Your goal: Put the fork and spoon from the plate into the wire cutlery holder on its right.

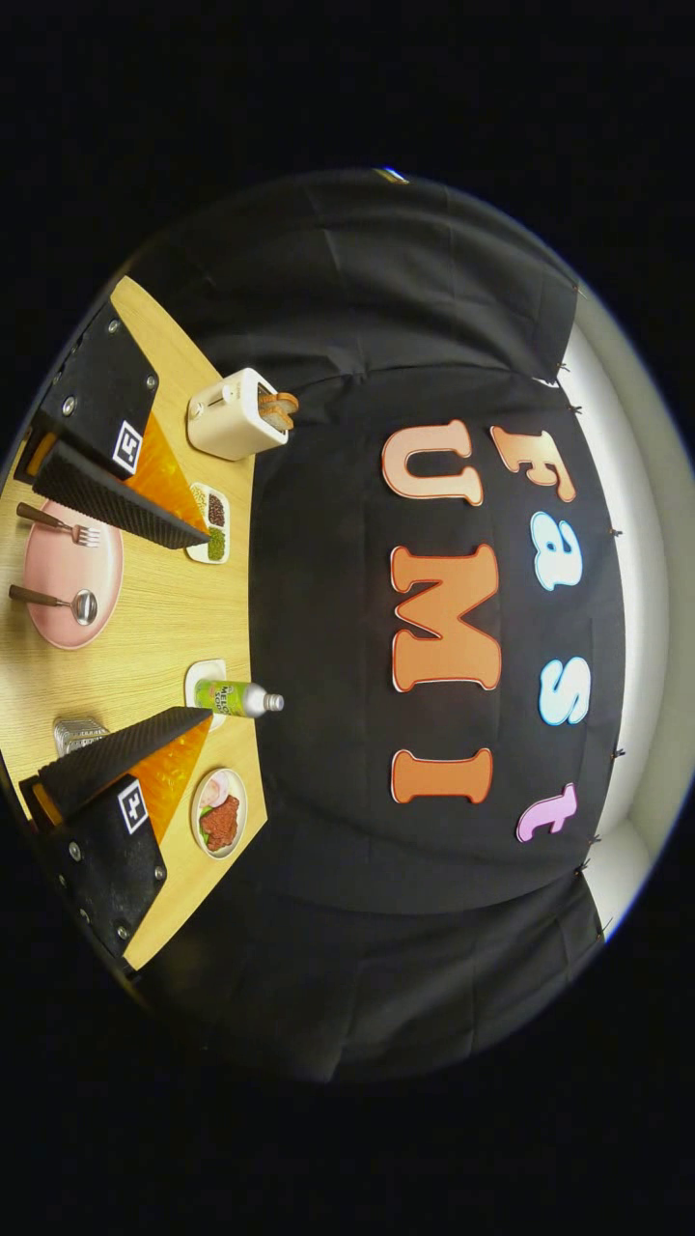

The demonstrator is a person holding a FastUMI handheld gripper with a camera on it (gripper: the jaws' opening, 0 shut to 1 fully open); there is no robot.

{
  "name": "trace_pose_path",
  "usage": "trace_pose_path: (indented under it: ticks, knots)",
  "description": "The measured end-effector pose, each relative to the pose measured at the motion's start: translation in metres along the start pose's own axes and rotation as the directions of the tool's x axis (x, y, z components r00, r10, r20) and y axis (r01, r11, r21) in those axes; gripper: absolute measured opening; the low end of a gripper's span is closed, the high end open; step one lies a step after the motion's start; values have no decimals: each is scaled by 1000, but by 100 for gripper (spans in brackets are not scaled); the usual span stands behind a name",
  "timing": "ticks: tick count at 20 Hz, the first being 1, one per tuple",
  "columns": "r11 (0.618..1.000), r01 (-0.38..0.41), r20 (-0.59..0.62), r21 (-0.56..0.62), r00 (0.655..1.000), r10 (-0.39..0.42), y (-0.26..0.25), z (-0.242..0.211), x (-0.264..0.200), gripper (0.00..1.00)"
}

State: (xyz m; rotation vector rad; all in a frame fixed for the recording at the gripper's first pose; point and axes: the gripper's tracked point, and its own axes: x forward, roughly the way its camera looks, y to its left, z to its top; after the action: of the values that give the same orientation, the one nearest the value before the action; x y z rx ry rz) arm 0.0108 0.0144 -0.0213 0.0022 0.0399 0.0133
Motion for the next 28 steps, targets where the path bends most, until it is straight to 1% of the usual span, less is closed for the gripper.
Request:
trace_pose_path:
  ticks: [6,9,11,13,14,18,21,24,26,28]
  knots:
    - [1000,10,-71,-17,997,-11,2,-42,9,99]
    - [1000,9,-150,-22,989,-13,4,-82,15,99]
    - [1000,13,-215,2,976,-13,6,-109,17,99]
    - [998,2,-272,61,962,15,14,-130,16,99]
    - [998,-4,-285,67,958,23,17,-137,17,99]
    - [1000,-11,-327,-25,945,2,17,-165,17,99]
    - [998,-17,-362,-55,932,-5,19,-185,15,98]
    - [997,-22,-403,-76,915,-10,20,-205,14,96]
    - [996,-33,-434,-87,901,-8,23,-216,13,92]
    - [995,-33,-452,-95,892,-13,23,-224,13,84]
